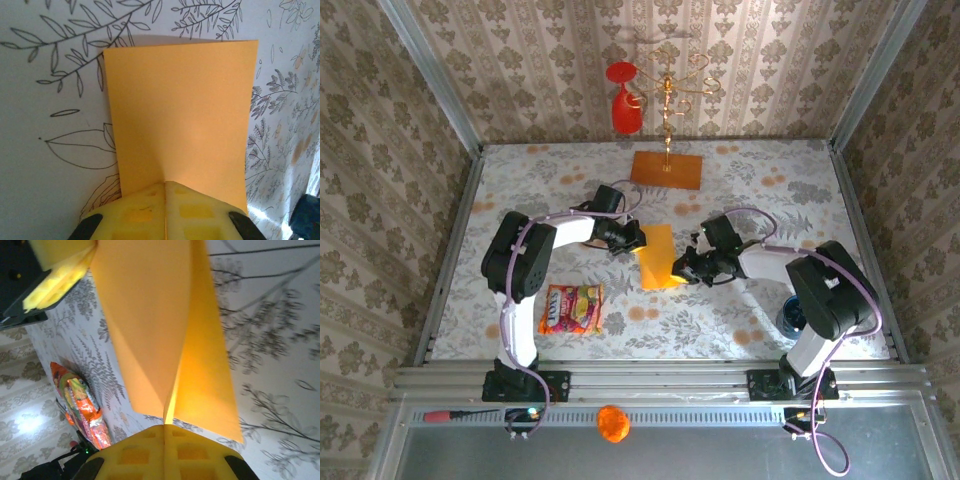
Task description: Fold a paper plane with a square sheet of paper (pick it up from the middle)
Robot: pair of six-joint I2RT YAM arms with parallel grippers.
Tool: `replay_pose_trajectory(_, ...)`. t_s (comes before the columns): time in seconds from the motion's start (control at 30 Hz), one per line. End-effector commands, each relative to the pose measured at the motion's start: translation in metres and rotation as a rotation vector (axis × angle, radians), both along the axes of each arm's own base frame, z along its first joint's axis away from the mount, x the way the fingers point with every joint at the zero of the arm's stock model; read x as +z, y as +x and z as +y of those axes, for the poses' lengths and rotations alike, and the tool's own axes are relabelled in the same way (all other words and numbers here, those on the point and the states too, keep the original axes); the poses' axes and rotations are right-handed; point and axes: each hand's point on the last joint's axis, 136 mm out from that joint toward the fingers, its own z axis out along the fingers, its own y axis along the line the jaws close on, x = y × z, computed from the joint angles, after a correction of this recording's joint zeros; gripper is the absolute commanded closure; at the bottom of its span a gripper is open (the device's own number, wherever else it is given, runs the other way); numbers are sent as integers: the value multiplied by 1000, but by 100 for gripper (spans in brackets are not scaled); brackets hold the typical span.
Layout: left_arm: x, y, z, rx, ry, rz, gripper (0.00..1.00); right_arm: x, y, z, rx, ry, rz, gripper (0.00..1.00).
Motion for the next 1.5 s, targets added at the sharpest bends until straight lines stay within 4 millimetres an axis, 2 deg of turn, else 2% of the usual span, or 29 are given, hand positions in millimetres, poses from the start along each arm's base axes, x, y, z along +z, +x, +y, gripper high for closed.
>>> replay_pose_trajectory(0.0,-11,-7,4,-18,26,27,92,12,9,21,46,64,-34,100)
replay_pose_trajectory(0.17,-11,-5,4,-18,29,24,92,19,28,37,38,95,-73,100)
replay_pose_trajectory(0.37,-9,-6,4,-19,27,25,92,14,43,47,18,93,-84,99)
replay_pose_trajectory(0.97,-10,-6,4,-17,29,32,92,-12,56,51,9,49,-106,99)
replay_pose_trajectory(1.47,-11,-7,4,-20,30,35,92,-20,59,54,6,65,-101,99)
